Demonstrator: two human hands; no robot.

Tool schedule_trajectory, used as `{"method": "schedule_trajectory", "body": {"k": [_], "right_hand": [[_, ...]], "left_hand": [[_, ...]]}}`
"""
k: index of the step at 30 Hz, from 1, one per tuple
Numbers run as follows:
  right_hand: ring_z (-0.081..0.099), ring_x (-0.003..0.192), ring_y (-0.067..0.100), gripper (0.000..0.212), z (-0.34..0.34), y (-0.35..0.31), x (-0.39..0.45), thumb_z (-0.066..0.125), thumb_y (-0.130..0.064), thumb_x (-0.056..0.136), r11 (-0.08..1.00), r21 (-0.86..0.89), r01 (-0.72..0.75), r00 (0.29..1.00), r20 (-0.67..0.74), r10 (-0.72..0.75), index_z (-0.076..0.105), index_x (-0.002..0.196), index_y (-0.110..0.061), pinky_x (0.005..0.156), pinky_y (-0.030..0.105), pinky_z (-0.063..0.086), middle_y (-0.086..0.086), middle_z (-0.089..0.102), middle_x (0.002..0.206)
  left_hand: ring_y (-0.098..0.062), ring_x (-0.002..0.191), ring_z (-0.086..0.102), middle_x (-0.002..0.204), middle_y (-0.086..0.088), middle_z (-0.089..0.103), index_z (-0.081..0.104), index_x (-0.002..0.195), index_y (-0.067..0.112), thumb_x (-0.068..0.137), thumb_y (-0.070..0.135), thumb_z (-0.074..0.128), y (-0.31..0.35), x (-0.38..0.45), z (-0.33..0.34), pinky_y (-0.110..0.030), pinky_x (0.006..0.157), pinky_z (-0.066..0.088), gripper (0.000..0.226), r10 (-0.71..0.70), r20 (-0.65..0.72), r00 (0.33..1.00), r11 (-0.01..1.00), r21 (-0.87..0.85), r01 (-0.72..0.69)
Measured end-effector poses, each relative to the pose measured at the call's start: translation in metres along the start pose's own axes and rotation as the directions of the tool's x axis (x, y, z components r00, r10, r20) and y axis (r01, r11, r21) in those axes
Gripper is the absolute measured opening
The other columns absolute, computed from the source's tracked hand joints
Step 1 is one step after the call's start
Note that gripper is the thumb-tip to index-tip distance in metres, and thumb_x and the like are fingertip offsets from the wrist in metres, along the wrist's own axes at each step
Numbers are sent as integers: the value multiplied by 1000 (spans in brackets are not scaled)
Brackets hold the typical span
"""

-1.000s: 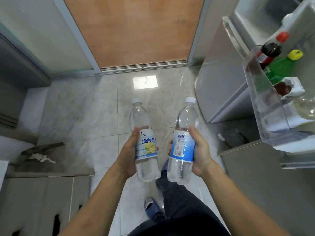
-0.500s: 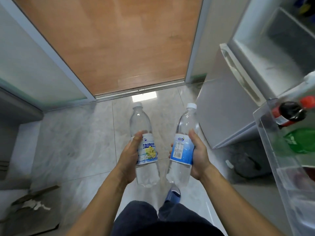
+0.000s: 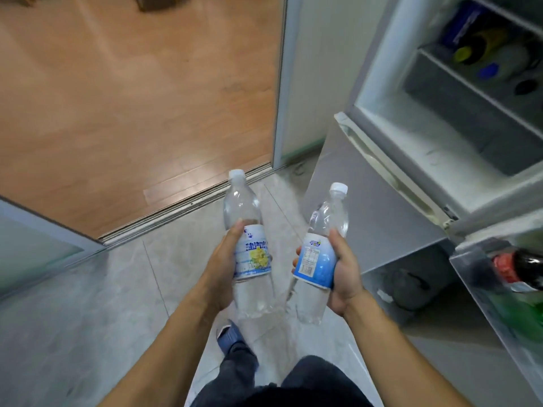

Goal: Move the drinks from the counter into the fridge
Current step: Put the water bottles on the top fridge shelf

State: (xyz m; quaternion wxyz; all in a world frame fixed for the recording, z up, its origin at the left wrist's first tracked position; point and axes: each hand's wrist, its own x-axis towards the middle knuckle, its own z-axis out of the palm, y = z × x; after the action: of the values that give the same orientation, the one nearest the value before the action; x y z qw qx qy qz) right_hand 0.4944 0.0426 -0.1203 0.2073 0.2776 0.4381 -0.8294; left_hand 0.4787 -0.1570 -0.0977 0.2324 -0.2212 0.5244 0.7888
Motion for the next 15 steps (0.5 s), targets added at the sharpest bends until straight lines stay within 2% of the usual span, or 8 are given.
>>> {"method": "schedule_trajectory", "body": {"k": [6, 11, 13, 15], "right_hand": [[68, 72, 27, 92, 28, -34, 33, 83, -73, 41, 987, 127, 103, 992, -81, -93, 68, 105, -9, 74, 40, 58, 14, 69, 85], [70, 67, 24, 68, 29, -75, 58, 83, -72, 40, 959, 192, 208, 973, -140, -183, 80, 78, -15, 68, 36, 60, 12, 70, 79], [69, 66, 25, 66, 25, -95, 70, 79, -71, 46, 948, 199, 247, 962, -168, -215, 78, 76, -13, 68, 35, 60, 13, 69, 78], [67, 64, 25, 63, 22, -119, 80, 75, -71, 50, 934, 218, 283, 952, -185, -245, 77, 73, -13, 68, 35, 58, 12, 68, 76]], "left_hand": [[-25, 70, 72, 81, -12, 72, 64, 113, 14, 59, 63, 67, 70, 66, 10, -35, 60, 60, 73, -32, 174, 984, 997, 79, 18], [-28, 71, 70, 83, -12, 71, 67, 110, 15, 62, 64, 72, 106, 123, 47, -35, 63, 58, 68, -82, 289, 954, 987, 154, 38], [-29, 72, 70, 84, -12, 72, 69, 107, 15, 62, 64, 73, 116, 145, 68, -36, 63, 58, 67, -98, 304, 948, 979, 200, 37], [-30, 75, 69, 86, -12, 71, 69, 110, 16, 71, 62, 71, 126, 164, 92, -37, 65, 58, 61, -112, 327, 938, 974, 222, 39]]}}
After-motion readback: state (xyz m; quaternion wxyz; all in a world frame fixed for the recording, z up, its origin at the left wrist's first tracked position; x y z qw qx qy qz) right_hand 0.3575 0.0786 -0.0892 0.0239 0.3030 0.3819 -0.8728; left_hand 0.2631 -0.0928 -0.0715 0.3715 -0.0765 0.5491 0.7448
